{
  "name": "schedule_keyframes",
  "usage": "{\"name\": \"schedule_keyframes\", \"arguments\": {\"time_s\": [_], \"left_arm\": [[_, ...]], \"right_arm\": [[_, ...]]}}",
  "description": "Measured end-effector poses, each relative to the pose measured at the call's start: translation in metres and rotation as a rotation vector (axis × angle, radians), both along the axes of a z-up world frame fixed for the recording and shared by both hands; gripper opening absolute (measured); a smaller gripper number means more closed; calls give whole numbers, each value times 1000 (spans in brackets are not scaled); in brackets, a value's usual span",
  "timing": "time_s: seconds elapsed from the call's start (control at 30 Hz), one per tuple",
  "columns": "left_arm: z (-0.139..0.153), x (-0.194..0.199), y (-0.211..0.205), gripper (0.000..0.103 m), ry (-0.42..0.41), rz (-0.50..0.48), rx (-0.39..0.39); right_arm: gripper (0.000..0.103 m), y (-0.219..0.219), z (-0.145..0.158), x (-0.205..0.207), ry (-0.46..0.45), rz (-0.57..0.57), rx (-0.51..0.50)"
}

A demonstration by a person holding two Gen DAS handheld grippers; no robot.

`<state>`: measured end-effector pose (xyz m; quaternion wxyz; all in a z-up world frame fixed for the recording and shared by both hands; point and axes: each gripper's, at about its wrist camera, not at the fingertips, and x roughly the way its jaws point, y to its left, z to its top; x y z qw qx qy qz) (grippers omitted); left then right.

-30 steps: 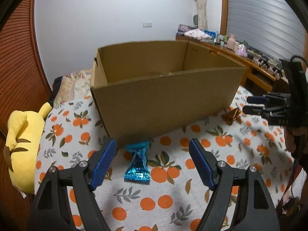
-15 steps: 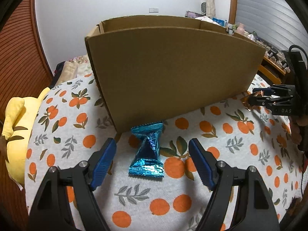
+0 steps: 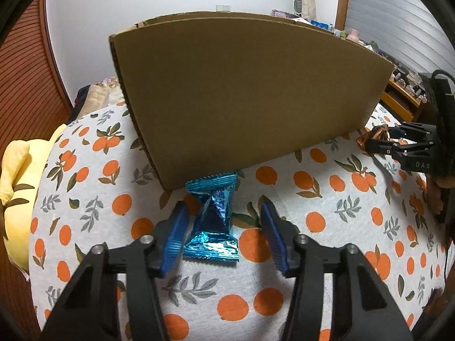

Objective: Organize snacks
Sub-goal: 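Grasp the blue foil candy with left tool while right grasps copper candy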

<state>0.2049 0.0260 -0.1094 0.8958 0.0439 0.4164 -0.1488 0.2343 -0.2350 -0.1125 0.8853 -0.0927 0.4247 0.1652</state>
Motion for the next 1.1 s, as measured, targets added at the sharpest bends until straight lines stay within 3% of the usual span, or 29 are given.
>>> {"name": "schedule_keyframes", "arguments": {"time_s": [0.13,0.3,0.77,0.9,1.1], "left_arm": [[-1,0,-1,31,6,-2,8],[0,-1,0,22,-1,-1,3],[10,-21,-13,20,-21,-60,4],[21,-30,-19,20,-41,-87,-18],[35,-40,-32,20,-66,-122,-41]], "right_arm": [[53,0,0,0,0,-1,0],[53,0,-1,-1,1,-1,1],[52,1,1,1,4,-1,1],[34,0,1,0,2,3,8],[25,-6,1,-3,0,-10,31]]}}
